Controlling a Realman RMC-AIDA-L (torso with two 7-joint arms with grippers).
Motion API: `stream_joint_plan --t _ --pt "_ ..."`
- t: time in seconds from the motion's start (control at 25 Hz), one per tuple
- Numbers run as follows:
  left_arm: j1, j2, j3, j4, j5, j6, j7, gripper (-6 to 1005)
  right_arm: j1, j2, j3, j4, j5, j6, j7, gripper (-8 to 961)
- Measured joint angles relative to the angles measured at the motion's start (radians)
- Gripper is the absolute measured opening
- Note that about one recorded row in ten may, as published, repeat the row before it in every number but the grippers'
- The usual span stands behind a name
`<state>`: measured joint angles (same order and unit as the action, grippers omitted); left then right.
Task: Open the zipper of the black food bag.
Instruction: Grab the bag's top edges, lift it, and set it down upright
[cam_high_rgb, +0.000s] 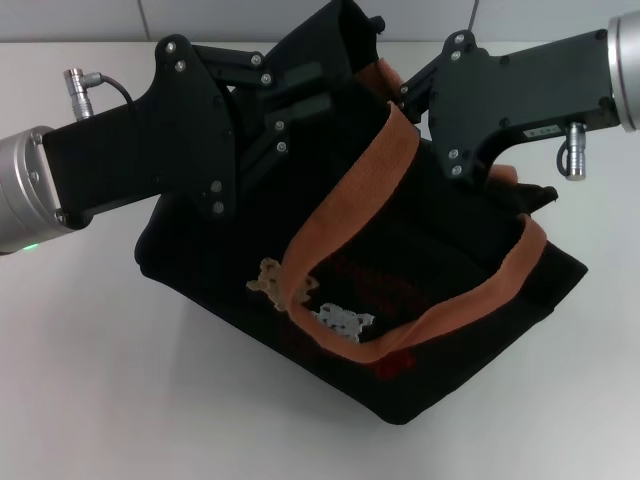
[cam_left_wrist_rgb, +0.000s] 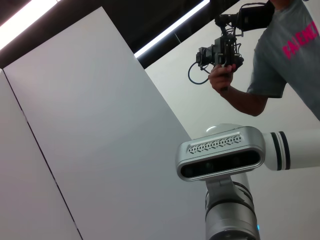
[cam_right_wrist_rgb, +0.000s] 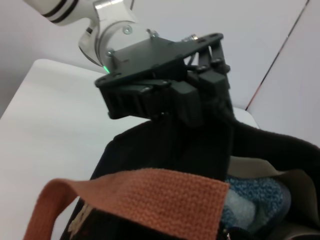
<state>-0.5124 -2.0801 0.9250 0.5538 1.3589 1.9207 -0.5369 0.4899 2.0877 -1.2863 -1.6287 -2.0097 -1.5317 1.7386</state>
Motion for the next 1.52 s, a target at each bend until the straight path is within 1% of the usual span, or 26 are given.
stream_joint_plan --t 0.2,0.24,0.28,0.32,0.44,0.48,0.52,0.68,0.72,0.84,0.88,0.92,1.0,1.04,1.08,1.12,1.24,1.28,1.32,1.36,1.44,1.48,1.52 --pt "0.003 0.0 0.0 0.0 -0.015 0.0 0.0 102 -0.009 -0.003 0.01 -0.005 0.008 -0.033 -0.018 27" --pt "0.004 0.0 0.0 0.0 -0.019 0.0 0.0 102 -0.009 -0.003 0.019 -0.008 0.008 -0.048 -0.018 25" --pt "0.007 0.0 0.0 0.0 -0.029 -0.001 0.0 102 -0.01 -0.005 0.051 -0.017 0.005 -0.093 -0.014 22" --pt "0.007 0.0 0.0 0.0 -0.029 -0.001 0.0 102 -0.01 -0.005 0.051 -0.017 0.005 -0.093 -0.014 19" --pt "0.009 0.0 0.0 0.001 -0.036 -0.004 0.0 100 -0.007 -0.008 0.129 -0.024 0.002 -0.182 -0.005 12" --pt "0.008 0.0 0.0 0.001 -0.039 -0.007 0.0 100 -0.004 -0.009 0.183 -0.025 0.001 -0.238 0.002 9" --pt "0.008 0.0 0.0 0.001 -0.039 -0.007 0.0 99 -0.004 -0.009 0.183 -0.025 0.001 -0.238 0.002 7" --pt "0.003 0.0 0.0 -0.002 -0.047 -0.012 0.001 99 -0.008 -0.014 0.295 -0.045 -0.002 -0.368 0.01 2" --pt "0.003 0.0 0.0 -0.002 -0.047 -0.012 0.001 99 -0.008 -0.014 0.295 -0.045 -0.002 -0.368 0.01 2" --pt "0.002 0.0 0.0 -0.001 -0.053 -0.013 0.001 99 -0.01 -0.019 0.348 -0.055 -0.028 -0.459 0.016 2" --pt "0.002 0.0 0.0 -0.003 -0.057 -0.013 0.001 99 -0.011 -0.021 0.386 -0.061 -0.068 -0.519 0.024 3" --pt "0.002 0.0 0.0 -0.003 -0.057 -0.013 0.001 99 -0.011 -0.021 0.386 -0.061 -0.068 -0.519 0.024 4" --pt "0.002 0.0 0.0 -0.006 -0.058 -0.013 0.001 99 -0.014 -0.023 0.433 -0.066 -0.098 -0.591 0.03 5" --pt "0.003 0.0 0.0 -0.007 -0.059 -0.014 0.001 99 -0.019 -0.024 0.453 -0.067 -0.107 -0.62 0.031 6" --pt "0.003 0.0 0.0 -0.007 -0.06 -0.019 0.001 99 -0.044 -0.028 0.475 -0.067 -0.126 -0.647 0.033 7" --pt "0.003 0.0 0.0 -0.007 -0.06 -0.019 0.001 99 -0.044 -0.028 0.475 -0.067 -0.126 -0.647 0.033 7" --pt "0.004 0.0 0.0 -0.008 -0.06 -0.027 0.002 100 -0.087 -0.034 0.49 -0.046 -0.157 -0.65 0.031 9" --pt "0.003 0.0 0.0 -0.008 -0.06 -0.032 0.002 100 -0.101 -0.034 0.51 0.001 -0.163 -0.647 0.028 10" --pt "0.003 0.0 0.0 -0.008 -0.06 -0.032 0.002 100 -0.101 -0.034 0.51 0.001 -0.163 -0.647 0.028 11" --pt "0.003 0.0 0.0 -0.009 -0.06 -0.034 0.002 100 -0.103 -0.034 0.525 0.03 -0.167 -0.644 0.028 11" --pt "0.002 0.0 0.002 -0.009 -0.06 -0.035 0.002 100 -0.1 -0.034 0.566 0.083 -0.176 -0.634 0.034 13" --pt "0.001 0.0 0.004 -0.009 -0.061 -0.036 0.002 100 -0.098 -0.035 0.618 0.134 -0.184 -0.624 0.036 14" --pt "0.001 0.0 0.004 -0.009 -0.061 -0.036 0.002 100 -0.098 -0.035 0.618 0.134 -0.184 -0.624 0.036 14"
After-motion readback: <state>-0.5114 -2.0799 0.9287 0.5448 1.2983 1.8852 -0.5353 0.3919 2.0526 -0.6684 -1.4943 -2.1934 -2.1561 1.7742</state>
